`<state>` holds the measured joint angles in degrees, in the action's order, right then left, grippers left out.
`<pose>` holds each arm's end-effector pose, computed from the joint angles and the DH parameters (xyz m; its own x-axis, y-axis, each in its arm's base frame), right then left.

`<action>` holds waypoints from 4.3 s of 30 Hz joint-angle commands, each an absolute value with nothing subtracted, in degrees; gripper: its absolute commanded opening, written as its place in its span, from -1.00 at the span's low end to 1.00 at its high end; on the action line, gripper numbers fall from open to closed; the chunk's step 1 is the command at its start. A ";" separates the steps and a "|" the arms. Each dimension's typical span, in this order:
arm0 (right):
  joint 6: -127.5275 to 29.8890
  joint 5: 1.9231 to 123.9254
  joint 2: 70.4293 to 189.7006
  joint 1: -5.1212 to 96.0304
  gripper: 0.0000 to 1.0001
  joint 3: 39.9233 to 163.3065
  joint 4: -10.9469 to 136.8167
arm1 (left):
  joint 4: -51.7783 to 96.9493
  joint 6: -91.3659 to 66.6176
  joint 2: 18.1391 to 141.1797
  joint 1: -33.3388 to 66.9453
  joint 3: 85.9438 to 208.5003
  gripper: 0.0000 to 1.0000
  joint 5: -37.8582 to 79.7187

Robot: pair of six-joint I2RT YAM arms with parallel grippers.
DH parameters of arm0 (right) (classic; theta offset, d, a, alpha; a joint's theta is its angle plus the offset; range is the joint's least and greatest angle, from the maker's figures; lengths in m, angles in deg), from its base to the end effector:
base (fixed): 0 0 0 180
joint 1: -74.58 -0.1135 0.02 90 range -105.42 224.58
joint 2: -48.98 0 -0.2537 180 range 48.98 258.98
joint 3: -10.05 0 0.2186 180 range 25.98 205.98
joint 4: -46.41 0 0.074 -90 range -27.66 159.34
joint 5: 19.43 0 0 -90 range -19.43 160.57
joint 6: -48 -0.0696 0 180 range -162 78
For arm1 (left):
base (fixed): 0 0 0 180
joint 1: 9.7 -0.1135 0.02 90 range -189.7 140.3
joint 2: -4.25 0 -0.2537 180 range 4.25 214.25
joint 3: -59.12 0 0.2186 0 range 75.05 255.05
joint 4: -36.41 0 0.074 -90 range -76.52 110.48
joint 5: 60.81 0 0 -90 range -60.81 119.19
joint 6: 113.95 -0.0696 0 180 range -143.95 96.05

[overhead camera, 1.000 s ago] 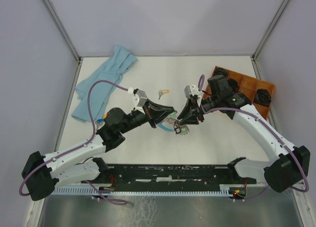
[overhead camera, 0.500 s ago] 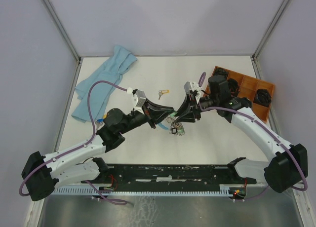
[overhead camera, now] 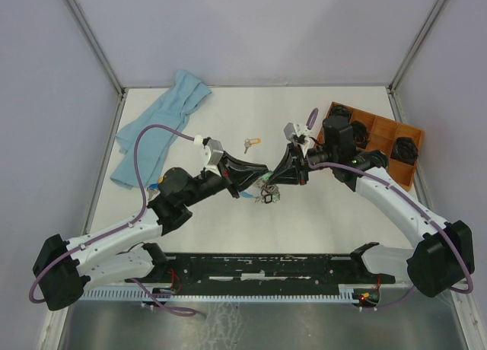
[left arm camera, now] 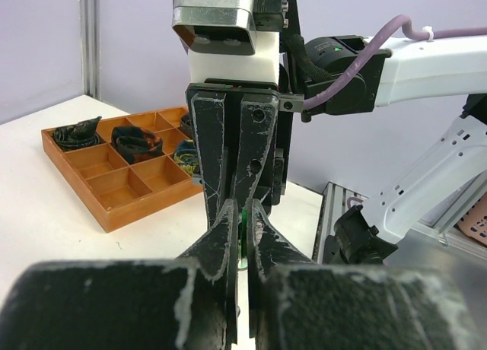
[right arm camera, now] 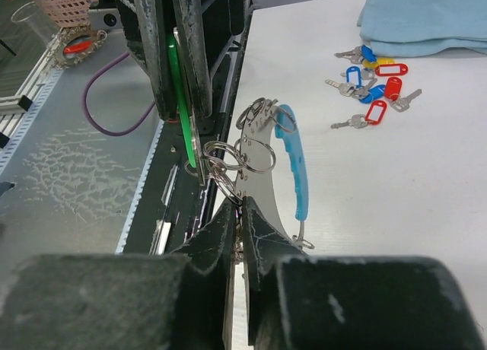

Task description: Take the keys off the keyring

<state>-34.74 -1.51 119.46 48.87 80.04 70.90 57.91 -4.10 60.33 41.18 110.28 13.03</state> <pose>0.1878 0.1639 0.3105 -0.2624 -0.1695 -0.9500 -0.9514 -0.1193 0.2840 0.1309 -0.1916 0.3455 -0.1408 -0.3437 -0.9284 0.9203 0.3002 -0.2507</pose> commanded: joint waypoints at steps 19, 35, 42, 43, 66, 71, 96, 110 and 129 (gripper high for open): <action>-10.78 11.31 117.67 48.88 -0.96 93.03 101.33 | 53.46 -7.86 62.15 41.22 114.01 -0.95 14.35; -2.95 24.16 116.86 43.08 -0.97 96.28 109.02 | 53.87 -7.34 67.61 41.23 116.59 -0.95 14.59; -4.16 24.64 116.67 42.94 -0.96 95.94 107.93 | 55.36 -5.98 69.41 41.21 116.96 -0.94 13.68; -4.32 24.65 116.66 42.94 -0.96 95.84 107.75 | 55.49 -5.99 69.20 41.22 116.76 -0.94 13.76; -19.23 2.94 117.21 47.61 -0.08 85.01 87.55 | 59.77 -5.61 62.76 41.21 114.25 -0.94 12.49; -24.36 1.18 117.63 47.62 -0.22 83.02 81.96 | 60.10 -5.24 62.52 41.26 114.16 -0.94 12.32; -18.76 7.82 116.50 47.59 -0.98 87.42 90.85 | 58.31 -5.59 63.20 41.27 114.34 -0.94 12.18; -4.39 17.33 123.83 43.63 -0.99 100.07 115.66 | 56.91 -5.68 69.54 41.27 117.28 -0.95 9.15; -5.11 12.45 121.60 46.48 -0.19 98.51 113.94 | 61.48 -5.20 65.16 41.24 113.54 -0.94 10.03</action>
<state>-6.02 16.09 124.25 44.91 97.35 116.07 54.00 -5.63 68.22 40.98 113.44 11.08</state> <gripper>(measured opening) 0.377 0.058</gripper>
